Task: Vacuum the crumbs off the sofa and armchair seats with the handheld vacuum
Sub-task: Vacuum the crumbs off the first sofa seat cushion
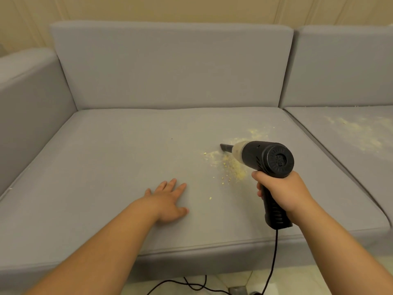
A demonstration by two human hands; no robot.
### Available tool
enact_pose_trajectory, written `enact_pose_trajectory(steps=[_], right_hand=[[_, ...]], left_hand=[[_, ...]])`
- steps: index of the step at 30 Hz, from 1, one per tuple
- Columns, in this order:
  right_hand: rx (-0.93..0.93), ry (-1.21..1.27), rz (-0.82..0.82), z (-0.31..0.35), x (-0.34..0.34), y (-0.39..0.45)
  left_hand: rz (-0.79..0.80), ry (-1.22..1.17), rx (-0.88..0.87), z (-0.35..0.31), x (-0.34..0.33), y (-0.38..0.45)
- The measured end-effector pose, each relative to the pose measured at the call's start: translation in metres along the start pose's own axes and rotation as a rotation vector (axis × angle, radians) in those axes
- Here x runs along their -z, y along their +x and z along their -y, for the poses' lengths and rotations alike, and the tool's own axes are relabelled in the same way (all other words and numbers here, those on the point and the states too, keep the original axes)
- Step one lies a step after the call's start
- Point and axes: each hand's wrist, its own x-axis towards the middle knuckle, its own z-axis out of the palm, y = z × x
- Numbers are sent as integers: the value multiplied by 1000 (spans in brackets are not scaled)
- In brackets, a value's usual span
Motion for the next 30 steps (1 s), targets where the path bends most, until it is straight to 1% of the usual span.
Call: enact_pose_trajectory(steps=[5, 11, 17, 22, 27, 30], right_hand=[[-2, -12, 74, 6, -19, -15], [54, -72, 19, 9, -27, -29], [54, -119, 64, 12, -26, -32], [51, -94, 41, 12, -30, -33], [10, -35, 118, 12, -28, -33], [1, -16, 91, 11, -35, -32]], left_hand=[[14, 16, -8, -4, -10, -6], [-10, 15, -11, -2, -13, -7], [-5, 3, -17, -1, -9, -5], [-13, -5, -15, -2, -10, -1], [-13, -7, -24, 0, -8, 1], [-14, -12, -26, 0, -9, 0]])
